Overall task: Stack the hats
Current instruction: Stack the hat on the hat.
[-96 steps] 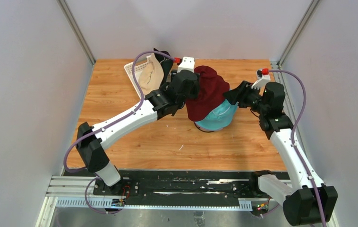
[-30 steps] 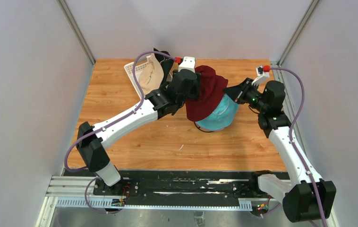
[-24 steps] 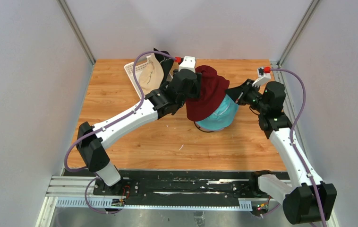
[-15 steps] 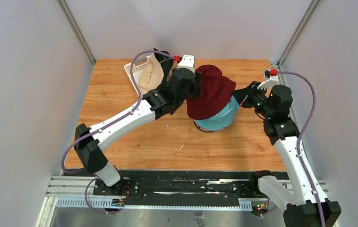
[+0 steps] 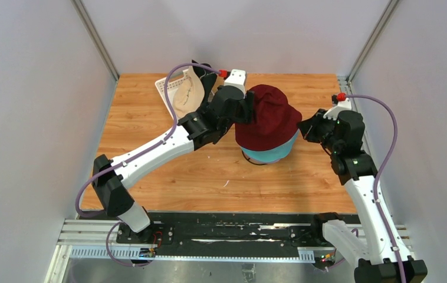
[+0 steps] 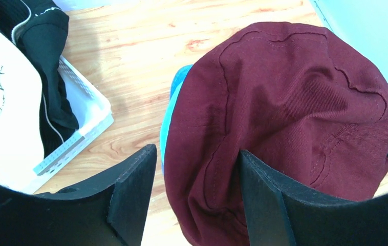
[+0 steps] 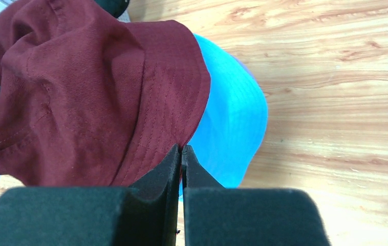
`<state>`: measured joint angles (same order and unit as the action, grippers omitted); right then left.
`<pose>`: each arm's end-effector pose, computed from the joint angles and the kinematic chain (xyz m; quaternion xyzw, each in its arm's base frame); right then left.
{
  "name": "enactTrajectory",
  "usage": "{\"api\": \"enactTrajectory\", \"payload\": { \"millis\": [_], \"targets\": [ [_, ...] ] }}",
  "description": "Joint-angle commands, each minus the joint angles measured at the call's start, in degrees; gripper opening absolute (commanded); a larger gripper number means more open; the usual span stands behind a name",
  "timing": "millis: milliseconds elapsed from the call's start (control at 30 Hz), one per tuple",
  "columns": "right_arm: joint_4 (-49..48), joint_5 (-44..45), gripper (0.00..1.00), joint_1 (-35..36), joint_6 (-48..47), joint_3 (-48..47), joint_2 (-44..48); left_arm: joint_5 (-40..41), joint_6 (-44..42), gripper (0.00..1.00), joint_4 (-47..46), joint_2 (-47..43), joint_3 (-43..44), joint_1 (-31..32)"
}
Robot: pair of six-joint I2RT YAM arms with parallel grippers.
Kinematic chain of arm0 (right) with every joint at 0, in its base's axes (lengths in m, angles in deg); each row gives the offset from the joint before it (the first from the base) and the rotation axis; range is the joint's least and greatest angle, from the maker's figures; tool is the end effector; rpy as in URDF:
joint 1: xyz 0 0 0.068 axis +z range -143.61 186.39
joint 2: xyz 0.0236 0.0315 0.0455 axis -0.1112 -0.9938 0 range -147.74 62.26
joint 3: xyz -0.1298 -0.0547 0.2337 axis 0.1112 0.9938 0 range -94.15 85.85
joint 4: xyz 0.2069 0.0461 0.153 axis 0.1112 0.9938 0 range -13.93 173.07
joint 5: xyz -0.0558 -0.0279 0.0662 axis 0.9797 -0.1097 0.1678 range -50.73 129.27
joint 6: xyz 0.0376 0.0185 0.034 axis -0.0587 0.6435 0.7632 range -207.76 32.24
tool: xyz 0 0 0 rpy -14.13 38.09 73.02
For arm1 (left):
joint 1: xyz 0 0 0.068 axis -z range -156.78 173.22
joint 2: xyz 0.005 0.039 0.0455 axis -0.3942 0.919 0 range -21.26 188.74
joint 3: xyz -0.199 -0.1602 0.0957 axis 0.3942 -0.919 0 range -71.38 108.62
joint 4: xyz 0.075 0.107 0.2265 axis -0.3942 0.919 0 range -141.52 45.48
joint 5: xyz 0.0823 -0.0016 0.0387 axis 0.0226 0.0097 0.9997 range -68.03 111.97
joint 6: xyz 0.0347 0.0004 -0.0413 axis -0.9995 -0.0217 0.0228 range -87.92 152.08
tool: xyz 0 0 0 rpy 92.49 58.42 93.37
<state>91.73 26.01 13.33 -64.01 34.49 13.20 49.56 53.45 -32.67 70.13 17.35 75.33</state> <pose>0.1927 0.0317 0.3576 0.0430 0.7814 0.2504 0.5700 0.2415 -0.2836 0.3872 0.0834 0.8097 -0.1688 0.5558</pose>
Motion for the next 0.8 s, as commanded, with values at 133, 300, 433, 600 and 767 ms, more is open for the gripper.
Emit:
{"api": "enactTrajectory", "payload": {
  "millis": [133, 300, 433, 600, 767],
  "targets": [
    [3.2, 6.4, 0.01, -1.6, -3.1, 1.7, -1.6, -0.1, -1.1, 0.64, -1.3, -1.4, 1.5, 0.3],
    [2.5, 7.4, 0.0, -1.8, -3.6, 3.0, -3.6, 0.6, -1.3, 0.64, -1.3, -1.8, 1.4, 0.4],
    [1.6, 8.4, 0.01, -2.0, -3.7, 4.0, -4.6, 1.4, -2.0, 0.64, -1.8, -3.4, 0.9, 0.4],
    [1.4, 9.0, 0.01, -2.3, -3.6, 4.4, -6.1, 2.8, -2.9, 0.65, -2.2, -5.7, 0.8, 0.4],
    [1.1, 9.2, 0.01, -2.4, -3.5, 4.8, -6.9, 2.9, -3.6, 0.65, -3.1, -7.9, 0.4, 0.4]
  ]
}}
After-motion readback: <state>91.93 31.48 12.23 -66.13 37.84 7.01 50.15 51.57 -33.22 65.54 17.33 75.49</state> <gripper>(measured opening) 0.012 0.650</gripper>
